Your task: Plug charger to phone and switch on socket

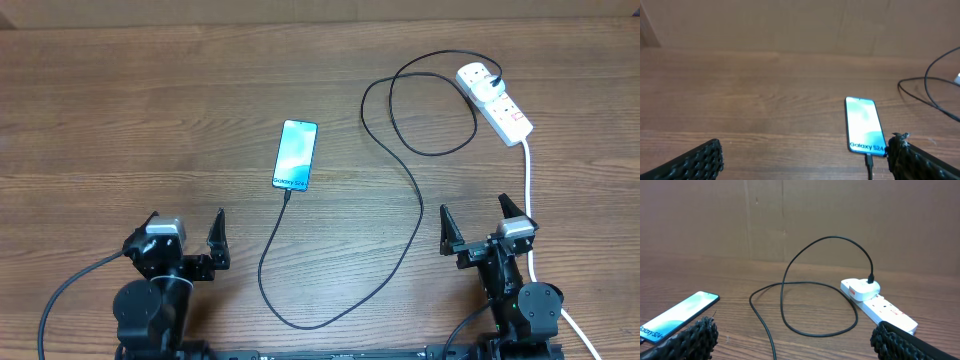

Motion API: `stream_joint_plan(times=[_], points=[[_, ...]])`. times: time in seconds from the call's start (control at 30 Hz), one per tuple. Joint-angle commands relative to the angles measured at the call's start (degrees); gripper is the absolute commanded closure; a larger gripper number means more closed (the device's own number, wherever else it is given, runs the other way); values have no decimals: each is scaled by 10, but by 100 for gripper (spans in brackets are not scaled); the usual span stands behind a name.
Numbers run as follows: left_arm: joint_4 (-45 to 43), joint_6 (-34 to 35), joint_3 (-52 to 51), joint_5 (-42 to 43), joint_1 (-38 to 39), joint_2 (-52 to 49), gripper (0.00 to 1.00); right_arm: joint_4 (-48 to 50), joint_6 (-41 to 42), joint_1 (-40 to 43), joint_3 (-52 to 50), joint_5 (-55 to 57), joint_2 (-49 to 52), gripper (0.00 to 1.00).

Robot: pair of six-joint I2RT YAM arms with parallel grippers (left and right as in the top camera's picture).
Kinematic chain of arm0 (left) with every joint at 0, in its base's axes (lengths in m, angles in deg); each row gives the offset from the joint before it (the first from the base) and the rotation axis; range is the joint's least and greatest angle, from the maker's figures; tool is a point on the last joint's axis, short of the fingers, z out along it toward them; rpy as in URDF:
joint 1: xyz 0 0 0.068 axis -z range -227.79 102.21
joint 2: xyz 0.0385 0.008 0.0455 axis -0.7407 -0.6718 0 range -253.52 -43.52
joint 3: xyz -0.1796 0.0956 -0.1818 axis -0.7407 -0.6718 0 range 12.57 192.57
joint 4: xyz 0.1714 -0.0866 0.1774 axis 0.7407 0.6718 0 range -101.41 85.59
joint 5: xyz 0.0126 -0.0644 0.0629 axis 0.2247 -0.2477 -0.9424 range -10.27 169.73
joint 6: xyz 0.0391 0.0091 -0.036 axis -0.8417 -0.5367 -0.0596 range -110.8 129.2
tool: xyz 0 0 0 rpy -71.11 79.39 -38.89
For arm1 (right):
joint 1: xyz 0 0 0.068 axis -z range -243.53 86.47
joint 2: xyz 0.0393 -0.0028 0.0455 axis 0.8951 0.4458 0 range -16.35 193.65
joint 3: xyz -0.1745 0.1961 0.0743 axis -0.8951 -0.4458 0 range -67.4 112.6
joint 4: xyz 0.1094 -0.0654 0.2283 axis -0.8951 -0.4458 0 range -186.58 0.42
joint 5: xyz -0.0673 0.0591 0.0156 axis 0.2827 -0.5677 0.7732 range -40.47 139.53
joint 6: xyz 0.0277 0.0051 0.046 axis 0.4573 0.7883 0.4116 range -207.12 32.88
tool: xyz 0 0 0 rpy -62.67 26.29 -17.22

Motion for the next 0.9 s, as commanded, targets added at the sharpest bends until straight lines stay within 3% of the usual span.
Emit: stream_joint_plan(times=[0.0, 0.6, 0.87], points=[[-21, -11, -32, 7, -3, 37, 0, 2, 3, 2, -6, 5, -7, 0], [-193, -26, -174, -22, -12, 85, 0, 2, 3, 2, -6, 5, -7, 0], [-178, -39, -173, -27, -26, 85, 0, 2, 3, 2, -6, 5, -7, 0]])
